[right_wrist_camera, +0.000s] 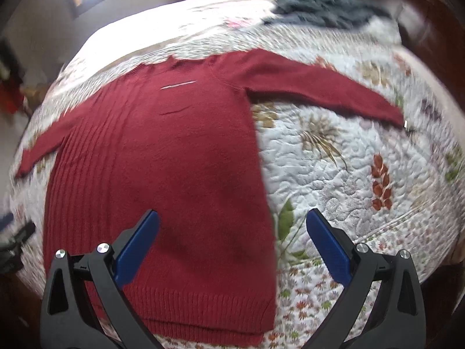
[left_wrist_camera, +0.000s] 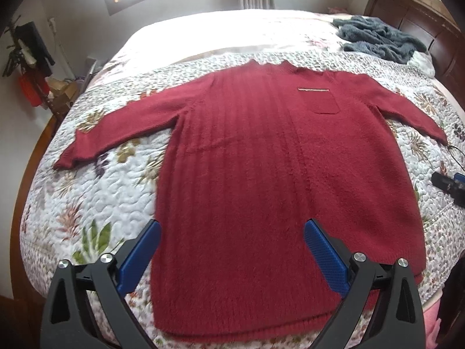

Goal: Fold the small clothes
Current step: 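Move the right tool to a sweater sleeve cuff and grasp it, then lift the cuff with the right tool, fold sleeve across the body, release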

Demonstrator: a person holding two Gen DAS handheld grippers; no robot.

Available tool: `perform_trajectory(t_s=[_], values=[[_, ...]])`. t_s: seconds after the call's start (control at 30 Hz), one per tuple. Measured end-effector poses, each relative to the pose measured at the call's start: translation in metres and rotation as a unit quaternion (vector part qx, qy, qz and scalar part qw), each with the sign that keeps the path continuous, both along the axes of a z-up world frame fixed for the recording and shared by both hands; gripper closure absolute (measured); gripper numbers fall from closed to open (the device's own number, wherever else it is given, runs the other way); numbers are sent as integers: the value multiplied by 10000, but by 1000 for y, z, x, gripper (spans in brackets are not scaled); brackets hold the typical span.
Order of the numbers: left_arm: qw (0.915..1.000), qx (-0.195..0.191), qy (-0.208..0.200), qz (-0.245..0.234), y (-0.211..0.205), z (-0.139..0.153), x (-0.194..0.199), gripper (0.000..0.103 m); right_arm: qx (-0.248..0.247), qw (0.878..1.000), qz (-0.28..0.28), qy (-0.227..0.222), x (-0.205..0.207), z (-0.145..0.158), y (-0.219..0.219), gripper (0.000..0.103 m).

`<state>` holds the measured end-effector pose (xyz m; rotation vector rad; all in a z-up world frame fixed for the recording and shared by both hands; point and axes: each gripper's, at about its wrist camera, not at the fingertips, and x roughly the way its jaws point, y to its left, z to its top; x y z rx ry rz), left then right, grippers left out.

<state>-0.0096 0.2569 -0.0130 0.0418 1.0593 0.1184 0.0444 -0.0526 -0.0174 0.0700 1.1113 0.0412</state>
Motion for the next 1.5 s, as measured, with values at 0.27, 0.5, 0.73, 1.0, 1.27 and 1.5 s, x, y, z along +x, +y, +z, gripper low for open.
perform_trajectory(t_s=[0.27, 0.5, 0.73, 1.0, 1.27, 1.5], values=[[9992, -77, -258, -303, -39, 2, 94, 4, 287, 9916, -1256, 144, 91, -4, -144, 3], [9968, -492, -553, -291, -73, 3, 171, 4, 1254, 9635, -2230, 787, 156, -70, -263, 3], [9953, -454, -741, -428, -95, 0, 204, 4, 1833, 9396, -2740, 918, 185, -113, -330, 6], [9966, -346, -624, -407, -92, -15, 212, 4, 1918, 9334, -2950, 708, 202, -117, -358, 62], [9982, -434, -396, -141, -70, -26, 214, 4, 1588, 9539, -2525, 337, 210, -85, -339, 90], [9961, -848, -147, 209, -40, -31, 215, 4, 1029, 9821, -1577, -69, 223, -42, -261, 91]])
